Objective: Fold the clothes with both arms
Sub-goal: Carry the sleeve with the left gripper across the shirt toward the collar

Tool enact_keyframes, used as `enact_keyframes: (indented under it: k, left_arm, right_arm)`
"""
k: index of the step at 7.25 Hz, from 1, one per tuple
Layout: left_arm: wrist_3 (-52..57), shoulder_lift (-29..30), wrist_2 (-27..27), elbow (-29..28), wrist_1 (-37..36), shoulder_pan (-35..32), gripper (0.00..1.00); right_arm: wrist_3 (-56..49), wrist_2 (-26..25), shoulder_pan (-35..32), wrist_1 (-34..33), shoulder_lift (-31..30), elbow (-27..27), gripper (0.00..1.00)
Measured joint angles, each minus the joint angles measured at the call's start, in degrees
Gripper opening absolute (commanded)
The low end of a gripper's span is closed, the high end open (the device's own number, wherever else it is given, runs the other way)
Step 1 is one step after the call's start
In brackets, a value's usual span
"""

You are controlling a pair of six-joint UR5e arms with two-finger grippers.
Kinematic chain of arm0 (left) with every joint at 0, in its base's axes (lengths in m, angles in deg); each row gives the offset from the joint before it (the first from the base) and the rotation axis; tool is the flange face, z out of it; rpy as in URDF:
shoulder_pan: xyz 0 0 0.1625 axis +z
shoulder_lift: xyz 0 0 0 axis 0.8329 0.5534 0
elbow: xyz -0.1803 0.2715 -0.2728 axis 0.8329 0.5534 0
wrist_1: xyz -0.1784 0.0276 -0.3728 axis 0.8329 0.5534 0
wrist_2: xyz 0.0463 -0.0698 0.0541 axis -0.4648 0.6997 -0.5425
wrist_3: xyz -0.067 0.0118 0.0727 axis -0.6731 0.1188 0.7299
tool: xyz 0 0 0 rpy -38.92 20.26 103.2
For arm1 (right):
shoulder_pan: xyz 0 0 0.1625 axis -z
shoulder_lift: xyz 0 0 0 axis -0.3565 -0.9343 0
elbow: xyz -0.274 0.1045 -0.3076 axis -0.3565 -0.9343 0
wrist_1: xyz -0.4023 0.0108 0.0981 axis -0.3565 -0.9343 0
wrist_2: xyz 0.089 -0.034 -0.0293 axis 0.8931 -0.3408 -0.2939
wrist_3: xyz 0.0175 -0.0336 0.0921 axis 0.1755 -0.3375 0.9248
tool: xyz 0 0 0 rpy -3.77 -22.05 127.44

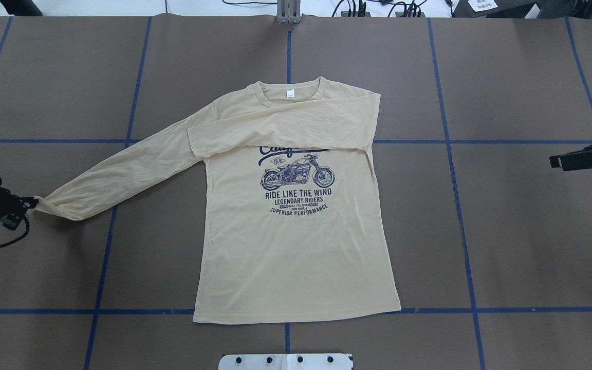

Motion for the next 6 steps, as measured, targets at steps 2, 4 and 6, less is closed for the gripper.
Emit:
enact_keyframes:
  k: [2, 4, 6]
  left_arm:
    - [1.5, 13.5, 1.0, 7.3, -23.3, -3.4, 0.0]
    - [1.0, 34.4, 1.3, 9.6, -49.0, -3.7, 0.0]
    - [-4.4, 50.0, 1.3, 4.2, -59.2, -2.9, 0.0]
  right_arm:
    - [0.1, 0.0, 0.0, 0.0, 0.1, 0.0, 1.0]
    - [0.1, 0.0, 0.0, 0.0, 0.1, 0.1, 1.0]
    - [0.1, 0.0, 0.0, 0.0, 0.1, 0.1, 1.0]
